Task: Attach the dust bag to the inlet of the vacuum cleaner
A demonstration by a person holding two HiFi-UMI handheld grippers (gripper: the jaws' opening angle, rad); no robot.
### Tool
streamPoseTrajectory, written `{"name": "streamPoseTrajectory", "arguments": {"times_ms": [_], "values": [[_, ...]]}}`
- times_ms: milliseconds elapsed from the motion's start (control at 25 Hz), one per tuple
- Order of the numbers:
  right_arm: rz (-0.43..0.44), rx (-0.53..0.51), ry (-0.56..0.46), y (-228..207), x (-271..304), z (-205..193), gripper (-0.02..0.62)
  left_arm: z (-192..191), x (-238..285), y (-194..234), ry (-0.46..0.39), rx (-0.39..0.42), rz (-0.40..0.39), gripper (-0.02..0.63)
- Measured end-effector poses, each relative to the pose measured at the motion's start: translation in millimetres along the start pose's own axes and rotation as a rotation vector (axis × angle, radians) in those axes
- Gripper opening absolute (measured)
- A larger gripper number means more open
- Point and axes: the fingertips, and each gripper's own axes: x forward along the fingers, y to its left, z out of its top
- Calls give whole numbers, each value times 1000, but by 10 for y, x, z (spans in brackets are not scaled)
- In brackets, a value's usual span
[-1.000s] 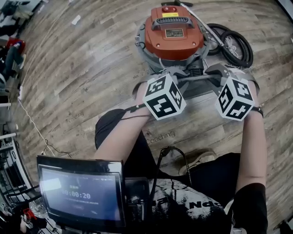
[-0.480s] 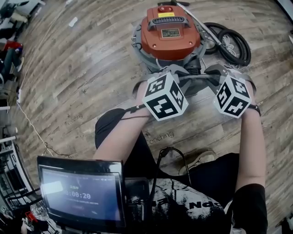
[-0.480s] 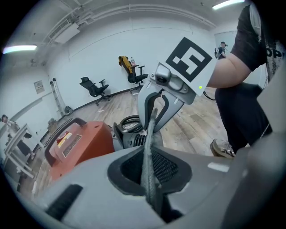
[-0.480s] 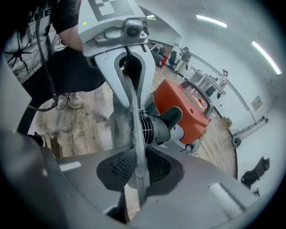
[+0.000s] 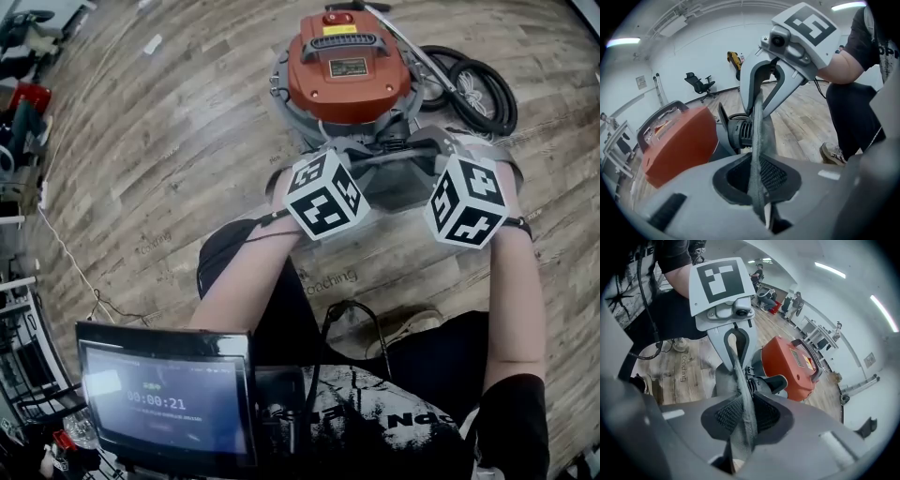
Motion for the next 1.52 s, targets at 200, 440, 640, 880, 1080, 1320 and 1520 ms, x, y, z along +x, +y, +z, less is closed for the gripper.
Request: {"name": "streamPoseTrajectory", "arguments": {"times_ms": [200,440,640,880,1080,1320,1520], "values": [[2,55,13,-10,26,-178,60,182,-97,4,-14,28,24,28],[15,107,34,47,171,-371,52,416,-118,-1,-45,76,35,34],[10,50,47,16,110,-308,55,309,-89,-15,-59,48,33,32],[-32,-19,33,-26,13,-65,60,73,12,27,-10,0,32,34],[-38,17,32,-19,27,-165,61,163,-7,25,2,26,38,32],[-18,108,38,13,202,-391,54,453,-71,25,-38,79,61,37],[-15,60,53,-6,185,-361,52,439,-77,26,-25,99,77,37]]}}
